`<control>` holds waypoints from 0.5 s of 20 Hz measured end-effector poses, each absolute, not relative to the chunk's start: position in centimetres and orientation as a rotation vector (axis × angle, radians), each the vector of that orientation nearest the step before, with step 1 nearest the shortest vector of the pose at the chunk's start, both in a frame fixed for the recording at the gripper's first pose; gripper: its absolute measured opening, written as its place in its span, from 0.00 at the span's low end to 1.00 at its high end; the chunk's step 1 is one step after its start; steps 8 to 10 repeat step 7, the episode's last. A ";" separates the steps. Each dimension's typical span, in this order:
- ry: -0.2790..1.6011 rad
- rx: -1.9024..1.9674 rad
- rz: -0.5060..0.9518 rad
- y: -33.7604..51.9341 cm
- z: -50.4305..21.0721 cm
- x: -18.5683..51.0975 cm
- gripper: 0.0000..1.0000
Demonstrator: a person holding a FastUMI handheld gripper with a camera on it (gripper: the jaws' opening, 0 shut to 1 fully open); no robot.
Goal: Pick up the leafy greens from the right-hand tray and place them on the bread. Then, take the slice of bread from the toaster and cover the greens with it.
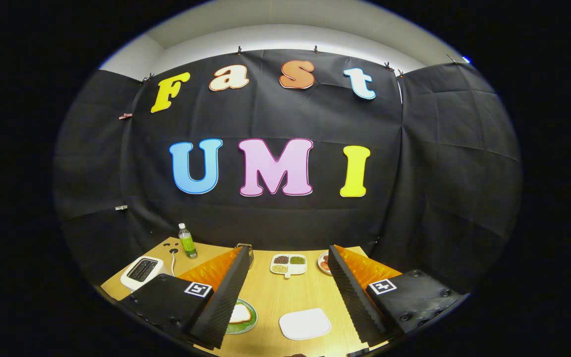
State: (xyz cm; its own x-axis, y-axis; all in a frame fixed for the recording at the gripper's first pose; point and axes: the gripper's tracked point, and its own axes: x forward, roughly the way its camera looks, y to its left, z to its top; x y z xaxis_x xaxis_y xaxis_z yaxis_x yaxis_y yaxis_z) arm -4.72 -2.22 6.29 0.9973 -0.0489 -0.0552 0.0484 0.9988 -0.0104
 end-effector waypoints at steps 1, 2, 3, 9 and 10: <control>0.061 -0.015 -0.046 -1.5 5.7 -5.2 0.98; 0.069 -0.020 -0.040 -0.7 5.2 -5.6 0.99; 0.076 -0.021 -0.031 0.2 4.8 -6.0 0.99; 0.084 -0.030 -0.006 2.5 3.9 -7.1 0.97; 0.084 -0.030 -0.006 2.5 3.9 -7.1 0.97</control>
